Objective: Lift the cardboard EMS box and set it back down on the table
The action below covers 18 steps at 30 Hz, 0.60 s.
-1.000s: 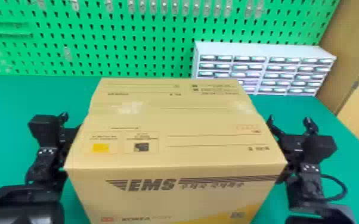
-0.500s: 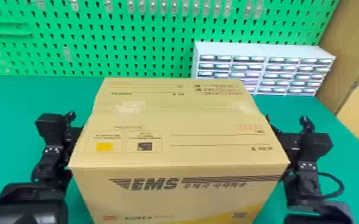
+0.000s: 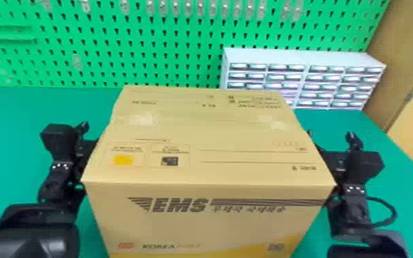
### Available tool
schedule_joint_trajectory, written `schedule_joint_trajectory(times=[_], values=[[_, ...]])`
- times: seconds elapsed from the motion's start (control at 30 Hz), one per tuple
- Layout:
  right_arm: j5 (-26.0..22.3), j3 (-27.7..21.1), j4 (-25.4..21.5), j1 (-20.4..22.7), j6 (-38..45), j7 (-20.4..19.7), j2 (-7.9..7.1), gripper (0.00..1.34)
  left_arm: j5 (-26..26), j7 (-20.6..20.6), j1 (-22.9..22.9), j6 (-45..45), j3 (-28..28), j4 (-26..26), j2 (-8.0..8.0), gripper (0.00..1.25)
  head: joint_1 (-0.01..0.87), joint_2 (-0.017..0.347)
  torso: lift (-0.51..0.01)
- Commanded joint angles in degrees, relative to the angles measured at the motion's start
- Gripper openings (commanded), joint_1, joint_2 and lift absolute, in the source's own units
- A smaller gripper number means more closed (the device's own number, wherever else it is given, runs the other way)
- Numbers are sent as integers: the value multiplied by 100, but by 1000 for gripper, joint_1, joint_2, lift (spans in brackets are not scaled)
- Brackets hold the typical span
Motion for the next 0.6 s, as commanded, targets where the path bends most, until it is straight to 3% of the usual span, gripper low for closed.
schedule_joint_trajectory(times=[0.0,0.57], values=[[0,3,-80,-31,-1,0,-4,1058,5,46,-46,0,6,-84,0,696,678,-14,-88],[0,170,-159,-374,52,0,-83,1058,-39,2,-397,8,-38,-260,0,696,678,-14,-88]])
